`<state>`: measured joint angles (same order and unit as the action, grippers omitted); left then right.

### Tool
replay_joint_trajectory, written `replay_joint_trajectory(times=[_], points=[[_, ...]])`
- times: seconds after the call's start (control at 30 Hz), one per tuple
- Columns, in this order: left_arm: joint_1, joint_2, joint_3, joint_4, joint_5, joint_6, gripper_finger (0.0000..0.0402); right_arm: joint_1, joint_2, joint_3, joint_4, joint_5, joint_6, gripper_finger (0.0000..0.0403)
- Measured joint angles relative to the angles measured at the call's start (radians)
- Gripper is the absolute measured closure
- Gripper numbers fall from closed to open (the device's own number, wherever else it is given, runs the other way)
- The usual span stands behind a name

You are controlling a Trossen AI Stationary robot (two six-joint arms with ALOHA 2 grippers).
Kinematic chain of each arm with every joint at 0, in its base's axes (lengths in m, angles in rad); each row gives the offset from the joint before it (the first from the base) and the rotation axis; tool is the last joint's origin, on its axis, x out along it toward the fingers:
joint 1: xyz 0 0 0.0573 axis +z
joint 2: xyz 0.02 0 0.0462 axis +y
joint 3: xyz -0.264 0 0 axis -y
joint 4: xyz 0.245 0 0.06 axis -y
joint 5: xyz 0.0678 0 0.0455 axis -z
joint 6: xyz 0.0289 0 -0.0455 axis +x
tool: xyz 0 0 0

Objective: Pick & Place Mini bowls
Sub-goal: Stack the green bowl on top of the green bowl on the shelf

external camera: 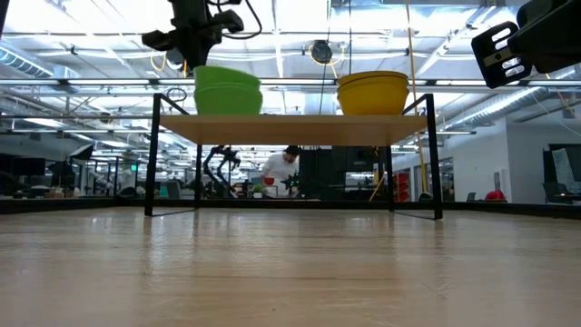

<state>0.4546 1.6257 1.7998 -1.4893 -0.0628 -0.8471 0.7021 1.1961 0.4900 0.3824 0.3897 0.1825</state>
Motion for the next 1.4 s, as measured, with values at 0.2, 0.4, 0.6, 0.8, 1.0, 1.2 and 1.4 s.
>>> replay_joint_trajectory(times=[0.2, 0.4, 0.6, 0.8, 1.0, 1.2, 1.4], points=[[0.011, 0.0, -0.055, 0.002, 0.014, 0.007, 0.0402, 0.0, 0.0, 0.0, 0.0, 0.0, 0.0, 0.0401], [0.011, 0.0, -0.081, 0.026, 0.028, 0.007, 0.0402, 0.0, 0.0, 0.0, -0.001, 0.0, 0.0, 0.0401], [0.011, -0.001, -0.142, 0.032, 0.028, -0.004, 0.0402, 0.0, 0.0, 0.0, -0.001, 0.0, 0.0, 0.0401], [0.019, 0.002, -0.204, 0.043, 0.051, 0.004, 0.0401, 0.0, 0.0, 0.0, -0.001, 0.0, 0.0, 0.0401], [0.019, 0.0, -0.207, 0.055, 0.068, 0.007, 0.0401, 0.0, 0.0, 0.0, -0.001, 0.0, 0.0, 0.0401], [0.019, 0.0, -0.207, 0.055, 0.089, 0.015, 0.0399, 0.0, 0.0, 0.0, -0.001, 0.001, -0.003, 0.0401], [0.019, -0.002, -0.207, 0.054, 0.12, 0.03, 0.0398, 0.0, 0.0, 0.0, -0.001, 0.001, -0.003, 0.0401]])
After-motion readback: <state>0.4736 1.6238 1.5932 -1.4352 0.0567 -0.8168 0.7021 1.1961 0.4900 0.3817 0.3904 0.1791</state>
